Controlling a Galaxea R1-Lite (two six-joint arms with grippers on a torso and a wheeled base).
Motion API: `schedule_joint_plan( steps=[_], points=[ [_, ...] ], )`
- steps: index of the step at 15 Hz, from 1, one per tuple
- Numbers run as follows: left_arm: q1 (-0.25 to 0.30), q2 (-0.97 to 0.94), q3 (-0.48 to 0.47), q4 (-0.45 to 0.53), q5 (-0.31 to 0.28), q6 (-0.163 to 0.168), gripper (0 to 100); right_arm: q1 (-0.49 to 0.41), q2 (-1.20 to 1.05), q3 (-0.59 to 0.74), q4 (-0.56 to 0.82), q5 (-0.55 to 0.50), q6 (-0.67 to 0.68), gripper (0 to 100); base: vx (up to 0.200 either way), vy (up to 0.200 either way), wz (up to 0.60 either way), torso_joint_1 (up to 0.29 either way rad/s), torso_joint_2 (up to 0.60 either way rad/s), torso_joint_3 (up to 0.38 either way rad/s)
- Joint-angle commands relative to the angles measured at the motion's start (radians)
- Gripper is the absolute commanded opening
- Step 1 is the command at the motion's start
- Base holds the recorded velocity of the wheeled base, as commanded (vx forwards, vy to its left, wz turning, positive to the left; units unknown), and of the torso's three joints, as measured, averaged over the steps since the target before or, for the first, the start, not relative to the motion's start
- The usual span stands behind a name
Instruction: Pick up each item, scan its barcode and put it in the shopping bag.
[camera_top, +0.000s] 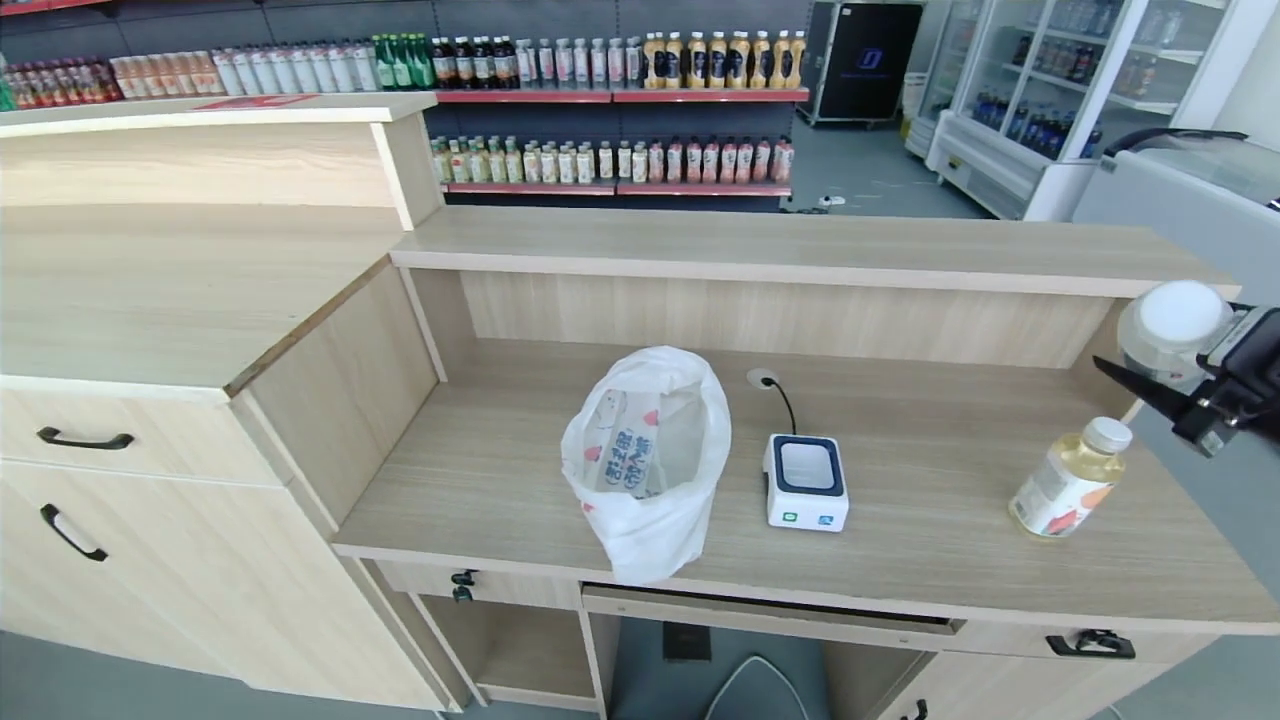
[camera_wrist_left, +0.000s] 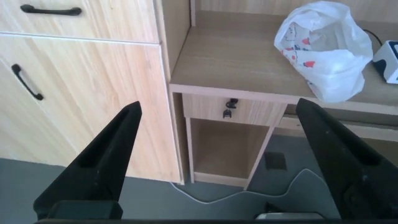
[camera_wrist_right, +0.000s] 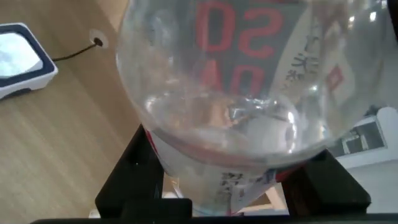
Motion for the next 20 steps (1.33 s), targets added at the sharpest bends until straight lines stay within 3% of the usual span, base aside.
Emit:
schedule_joint_plan(
  steps=[1,3,8,20],
  points=[
    [0.000,0.000,0.000,-0.001,0.000,-0.001,100,0.071,0.209,-0.015,-0.196,0.000,-0.039,0,0.000,0.000,0.60,0.007,0.00,0.002],
    [0.000,0.000,0.000,-0.001,0.000,0.001,100,0.094,0.300,-0.007,-0.282,0.012,-0.043,0,0.000,0.000,0.30,-0.001,0.00,0.004],
    [0.000,0.000,0.000,-0.001,0.000,0.001,100,0.092,0.453,-0.004,-0.300,0.101,-0.066,0,0.000,0.000,0.00,0.000,0.00,0.000],
    [0.000,0.000,0.000,-0.001,0.000,0.001,100,0.092,0.536,0.034,-0.341,0.175,-0.178,0,0.000,0.000,0.00,0.000,0.00,0.000]
  ],
)
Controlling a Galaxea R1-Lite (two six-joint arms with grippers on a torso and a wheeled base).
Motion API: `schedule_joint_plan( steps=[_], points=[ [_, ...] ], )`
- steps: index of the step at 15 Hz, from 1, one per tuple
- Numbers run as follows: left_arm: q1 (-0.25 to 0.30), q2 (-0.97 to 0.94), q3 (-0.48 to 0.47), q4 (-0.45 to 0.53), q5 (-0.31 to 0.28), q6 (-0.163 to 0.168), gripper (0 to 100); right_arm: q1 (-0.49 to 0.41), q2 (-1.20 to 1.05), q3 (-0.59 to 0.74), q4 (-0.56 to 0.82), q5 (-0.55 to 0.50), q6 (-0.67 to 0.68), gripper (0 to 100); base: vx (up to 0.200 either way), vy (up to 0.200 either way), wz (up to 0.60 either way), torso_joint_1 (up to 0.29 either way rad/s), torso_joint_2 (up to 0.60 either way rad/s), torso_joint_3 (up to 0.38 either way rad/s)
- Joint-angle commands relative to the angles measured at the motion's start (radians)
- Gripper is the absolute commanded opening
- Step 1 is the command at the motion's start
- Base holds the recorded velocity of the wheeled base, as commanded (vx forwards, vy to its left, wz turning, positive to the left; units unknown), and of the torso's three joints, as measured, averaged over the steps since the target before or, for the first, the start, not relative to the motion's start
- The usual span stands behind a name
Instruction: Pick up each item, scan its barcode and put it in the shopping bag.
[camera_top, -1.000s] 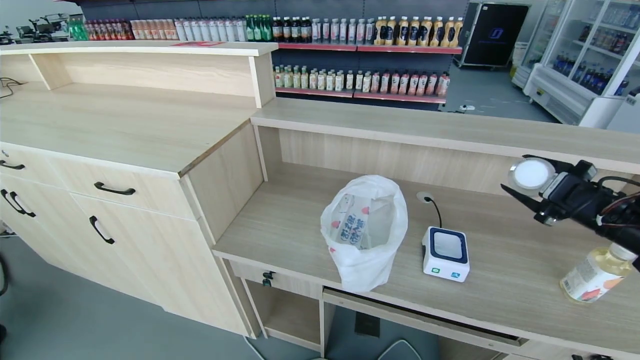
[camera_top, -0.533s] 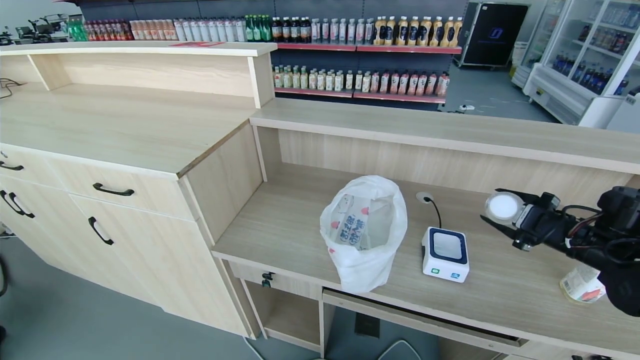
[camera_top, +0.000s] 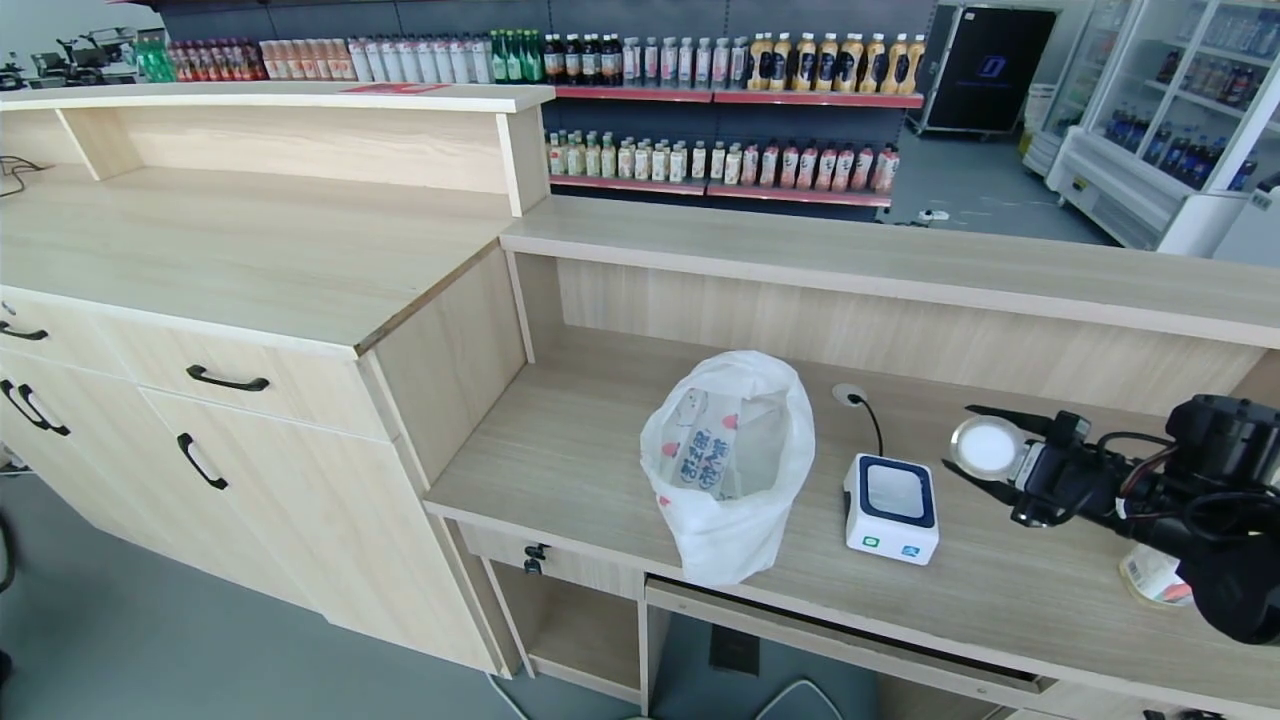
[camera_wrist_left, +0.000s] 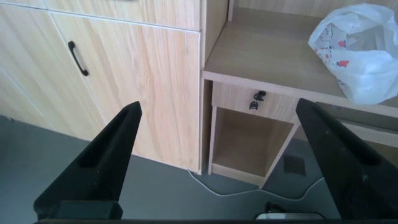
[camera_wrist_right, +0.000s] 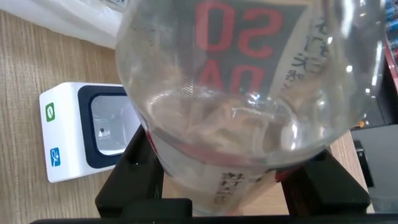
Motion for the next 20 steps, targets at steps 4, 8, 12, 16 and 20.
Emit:
schedule_joint_plan(
  steps=[4,8,12,16,20],
  points=[
    [0.000,0.000,0.000,0.000,0.000,0.001,100,0.001,0.042,-0.009,-0.004,0.002,-0.021,0,0.000,0.000,0.00,0.000,0.00,0.000],
    [0.000,0.000,0.000,0.000,0.000,0.001,100,0.015,0.077,-0.023,-0.006,0.002,-0.021,0,0.000,0.000,0.00,0.000,0.00,0.000],
    [0.000,0.000,0.000,0.000,0.000,-0.001,100,0.024,0.106,-0.049,-0.017,0.004,-0.016,0,0.000,0.000,0.00,0.000,0.00,0.000],
    [0.000,0.000,0.000,0.000,0.000,0.001,100,0.064,0.154,-0.116,-0.023,0.017,0.015,0,0.000,0.000,0.00,0.000,0.00,0.000],
    [0.000,0.000,0.000,0.000,0.000,-0.001,100,0.093,0.210,-0.153,-0.052,0.019,0.030,0,0.000,0.000,0.00,0.000,0.00,0.000]
  ],
)
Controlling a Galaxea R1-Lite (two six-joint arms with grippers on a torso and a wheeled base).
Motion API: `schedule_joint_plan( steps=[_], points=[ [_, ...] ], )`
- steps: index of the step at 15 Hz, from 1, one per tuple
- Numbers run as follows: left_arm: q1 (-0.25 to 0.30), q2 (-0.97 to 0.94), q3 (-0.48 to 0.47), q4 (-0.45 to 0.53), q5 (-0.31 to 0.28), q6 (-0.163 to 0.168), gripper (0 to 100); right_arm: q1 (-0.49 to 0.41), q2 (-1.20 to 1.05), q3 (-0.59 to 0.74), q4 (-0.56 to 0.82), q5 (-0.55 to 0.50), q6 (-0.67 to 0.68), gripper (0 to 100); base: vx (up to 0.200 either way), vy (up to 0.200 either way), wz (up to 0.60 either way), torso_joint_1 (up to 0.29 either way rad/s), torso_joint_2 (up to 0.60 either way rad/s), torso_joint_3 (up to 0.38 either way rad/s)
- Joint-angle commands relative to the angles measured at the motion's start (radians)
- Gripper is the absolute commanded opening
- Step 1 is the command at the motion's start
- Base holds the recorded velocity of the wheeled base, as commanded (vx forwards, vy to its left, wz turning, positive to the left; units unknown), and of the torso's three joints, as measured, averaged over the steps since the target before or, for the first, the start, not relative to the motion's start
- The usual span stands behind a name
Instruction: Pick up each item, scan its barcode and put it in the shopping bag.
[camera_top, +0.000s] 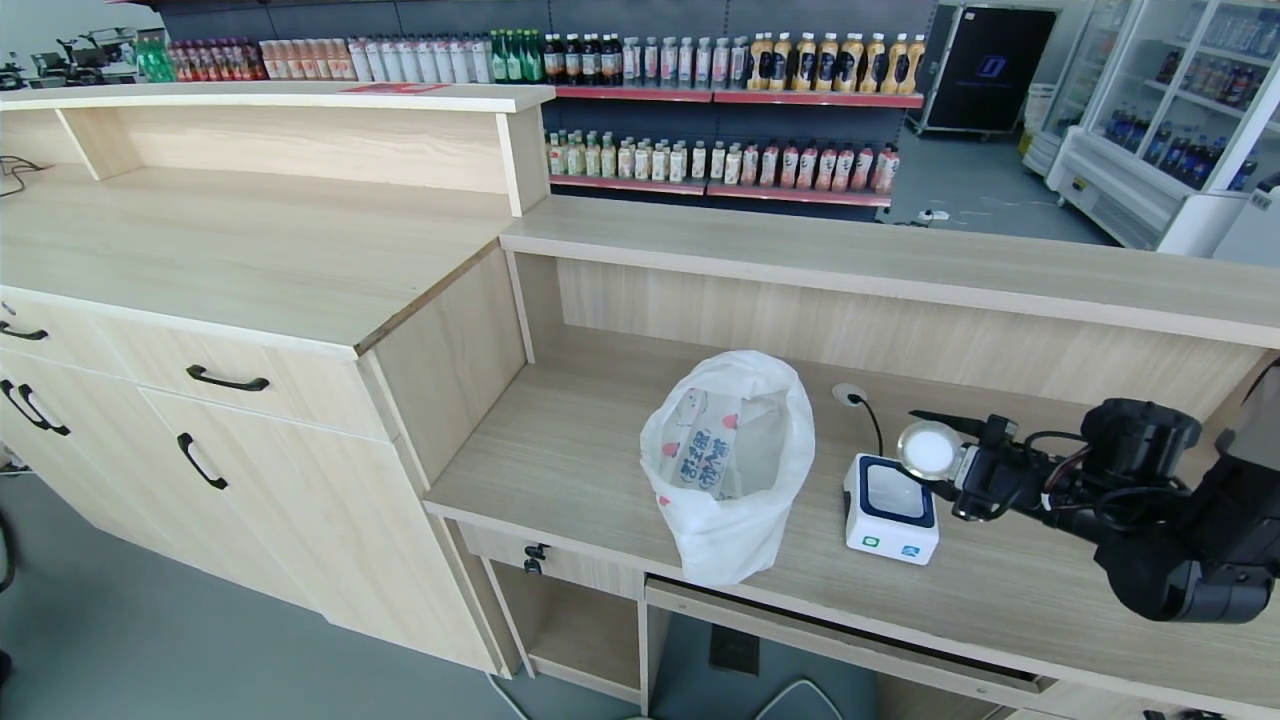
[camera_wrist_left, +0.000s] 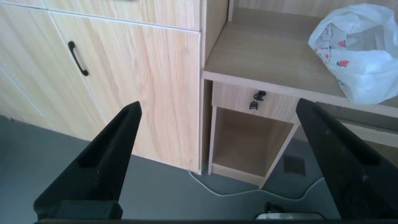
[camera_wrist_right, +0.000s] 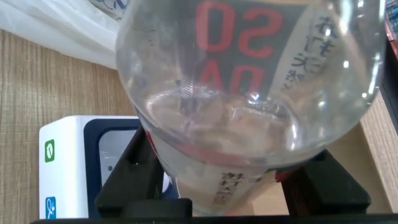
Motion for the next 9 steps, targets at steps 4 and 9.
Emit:
schedule_joint_plan(
  steps=[4,9],
  points=[
    [0.000,0.000,0.000,0.000,0.000,0.000,100,0.032,0.075,-0.077,-0.023,0.000,0.024,0,0.000,0.000,0.00,0.000,0.00,0.000],
    [0.000,0.000,0.000,0.000,0.000,0.000,100,0.035,0.112,-0.080,-0.052,0.013,0.028,0,0.000,0.000,0.00,0.000,0.00,0.000]
  ],
)
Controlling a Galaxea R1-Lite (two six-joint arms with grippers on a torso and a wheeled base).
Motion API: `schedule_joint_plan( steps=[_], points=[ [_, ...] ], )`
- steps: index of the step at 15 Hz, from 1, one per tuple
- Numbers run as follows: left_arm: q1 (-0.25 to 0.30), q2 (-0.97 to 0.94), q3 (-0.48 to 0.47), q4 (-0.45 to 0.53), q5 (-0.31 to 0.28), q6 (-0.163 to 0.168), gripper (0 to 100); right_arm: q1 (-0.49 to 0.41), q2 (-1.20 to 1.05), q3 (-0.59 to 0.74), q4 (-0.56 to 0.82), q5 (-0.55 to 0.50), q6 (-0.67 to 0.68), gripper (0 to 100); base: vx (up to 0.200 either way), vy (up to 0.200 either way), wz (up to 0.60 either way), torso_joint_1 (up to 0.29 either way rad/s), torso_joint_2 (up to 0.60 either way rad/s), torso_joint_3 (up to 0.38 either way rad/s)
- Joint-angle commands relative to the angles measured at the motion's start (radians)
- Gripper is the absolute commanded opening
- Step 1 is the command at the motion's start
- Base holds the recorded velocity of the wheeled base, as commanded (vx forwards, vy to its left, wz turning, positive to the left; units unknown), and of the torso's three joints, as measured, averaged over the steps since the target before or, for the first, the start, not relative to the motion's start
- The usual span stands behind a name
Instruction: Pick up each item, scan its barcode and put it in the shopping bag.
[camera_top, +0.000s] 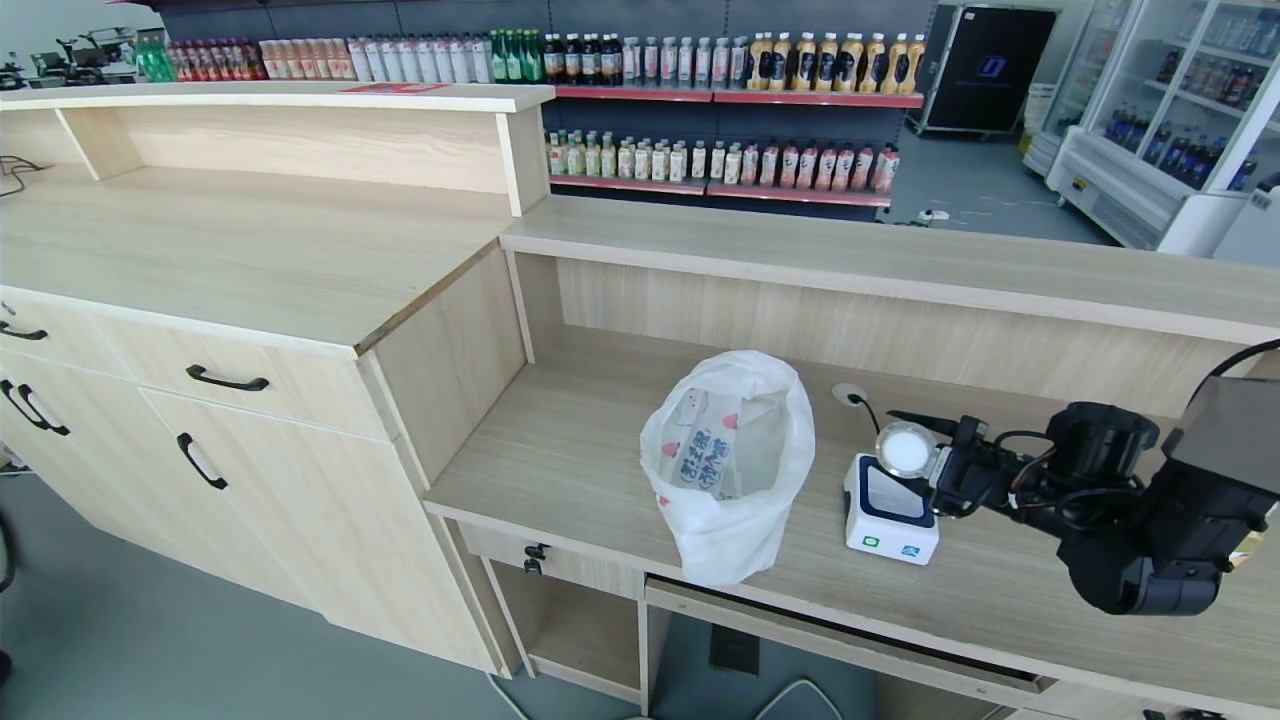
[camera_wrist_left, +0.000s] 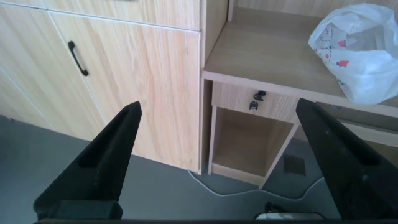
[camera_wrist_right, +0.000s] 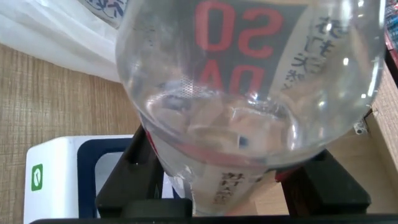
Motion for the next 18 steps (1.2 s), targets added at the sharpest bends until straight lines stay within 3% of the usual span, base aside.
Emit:
schedule_joint_plan(
  steps=[1,15,18],
  points=[
    [0.000,0.000,0.000,0.000,0.000,-0.001,100,0.003,0.023,-0.002,-0.001,0.006,-0.001,0,0.000,0.000,0.00,0.000,0.00,0.000],
    [0.000,0.000,0.000,0.000,0.000,0.001,100,0.044,0.034,-0.060,-0.001,0.005,0.059,0,0.000,0.000,0.00,0.000,0.00,0.000],
    [0.000,0.000,0.000,0.000,0.000,0.001,100,0.058,-0.222,-0.042,0.016,-0.087,0.423,0,0.000,0.000,0.00,0.000,0.00,0.000]
  ],
)
